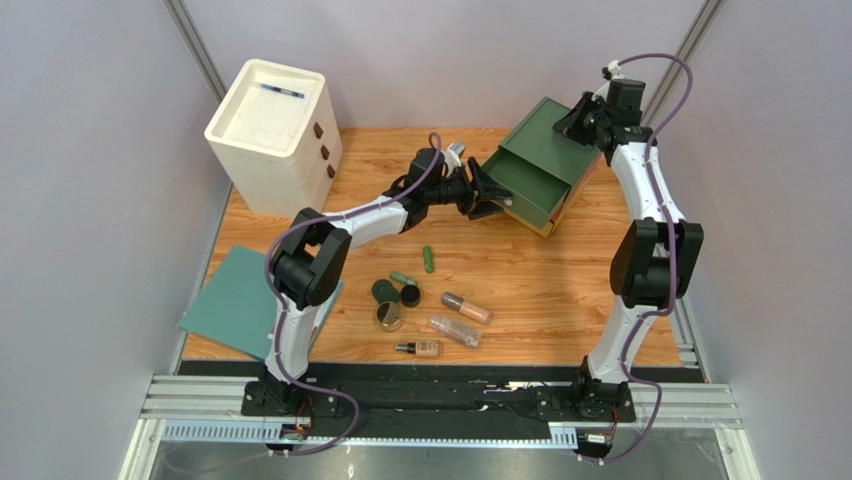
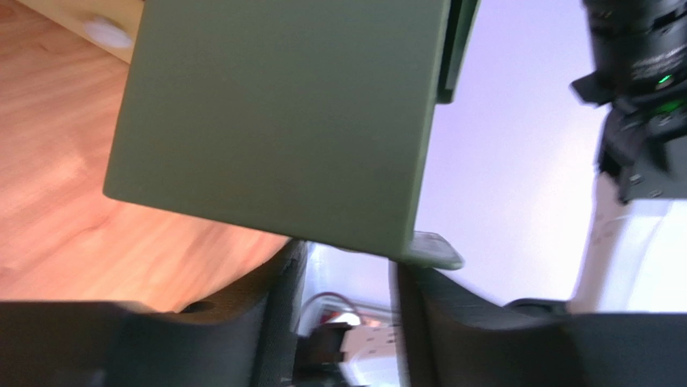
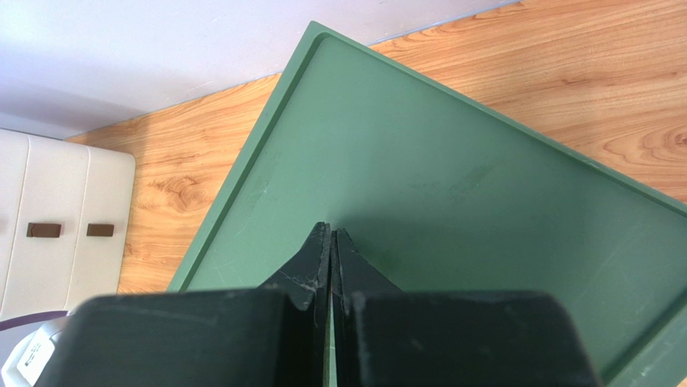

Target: Organize the makeup

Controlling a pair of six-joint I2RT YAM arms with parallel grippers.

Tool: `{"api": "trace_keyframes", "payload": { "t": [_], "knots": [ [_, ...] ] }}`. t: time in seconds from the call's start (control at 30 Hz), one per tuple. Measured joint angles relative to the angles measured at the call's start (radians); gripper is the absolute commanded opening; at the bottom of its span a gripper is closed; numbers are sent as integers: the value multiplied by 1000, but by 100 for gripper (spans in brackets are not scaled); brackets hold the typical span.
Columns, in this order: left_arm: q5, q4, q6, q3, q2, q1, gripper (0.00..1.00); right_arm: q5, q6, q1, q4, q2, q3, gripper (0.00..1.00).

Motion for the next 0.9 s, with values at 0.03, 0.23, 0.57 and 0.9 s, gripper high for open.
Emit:
{"api": "trace_keyframes", "payload": {
  "t": [0.03,0.23,0.57,0.9],
  "knots": [
    [0,-4,13,0,-1,0,77,-1,0,0,0,0,0,0],
    [-9,-159,152,21,-25,0,87,-5,0,0,1,1,0,0],
    [-117,-703,660,89,-297,1,90,-16,0,0,2,4,1,0],
    [-223,-1104,1100,42,-359,-80,90,-31,-2,-1,8,4,-5,0]
  ]
}}
